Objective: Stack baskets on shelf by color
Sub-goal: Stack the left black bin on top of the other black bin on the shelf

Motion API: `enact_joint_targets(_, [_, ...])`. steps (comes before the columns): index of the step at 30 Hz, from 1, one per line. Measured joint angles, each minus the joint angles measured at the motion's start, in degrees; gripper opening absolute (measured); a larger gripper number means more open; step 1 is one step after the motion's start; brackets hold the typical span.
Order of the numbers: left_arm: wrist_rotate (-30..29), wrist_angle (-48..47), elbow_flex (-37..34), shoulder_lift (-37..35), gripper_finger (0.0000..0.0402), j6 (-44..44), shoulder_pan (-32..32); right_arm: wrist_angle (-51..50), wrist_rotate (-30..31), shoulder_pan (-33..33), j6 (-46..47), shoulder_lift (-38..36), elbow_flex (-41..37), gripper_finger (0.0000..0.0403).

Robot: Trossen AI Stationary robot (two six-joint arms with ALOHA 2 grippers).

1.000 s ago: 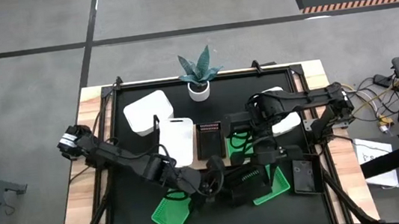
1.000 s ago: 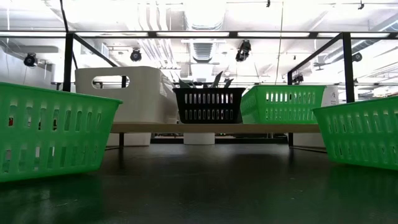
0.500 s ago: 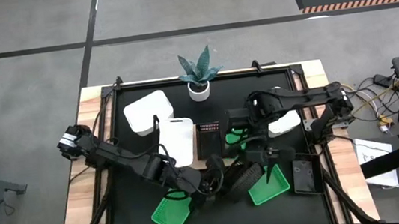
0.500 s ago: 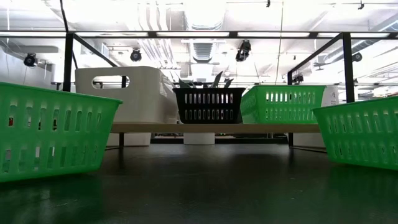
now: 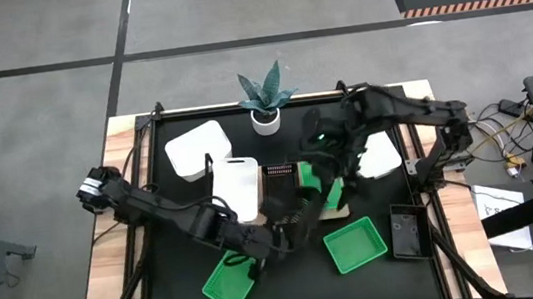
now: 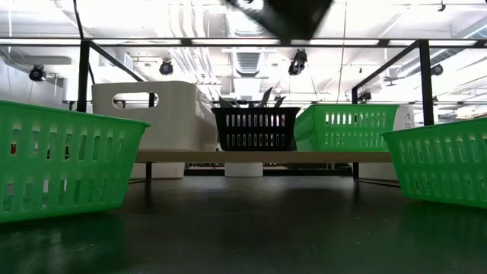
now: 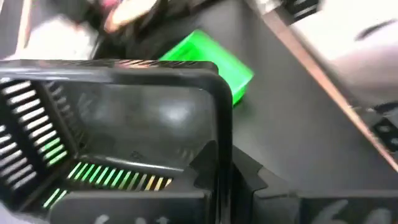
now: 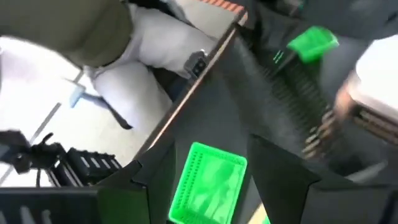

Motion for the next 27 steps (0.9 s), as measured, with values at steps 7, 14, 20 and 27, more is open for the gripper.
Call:
enact_joint_targets(7, [-3.2, -16.8, 7.2, -0.1, 0.0000, -14.7, 1.6, 4.0, 3.3, 0.4, 8.4, -6.5, -3.5, 0.0176])
enact_joint_targets(14, [0.3, -29.0, 12.3, -0.1, 0.0000, -24.2, 6.1, 11.7, 10.5, 6.3, 12.0, -12.2, -12.0, 0.0173])
enact_joint_targets(20, [7.4, -31.0, 14.2, 3.0, 0.0000, -26.8, 9.7, 20.7, 16.3, 11.9, 13.6, -17.9, -24.3, 0.0173])
enact_joint_targets(27, [7.6, -38.4, 24.7, 10.0, 0.0000, -27.8, 9.7, 39.0, 26.9, 17.7, 17.1, -28.0, -41.8, 0.0173])
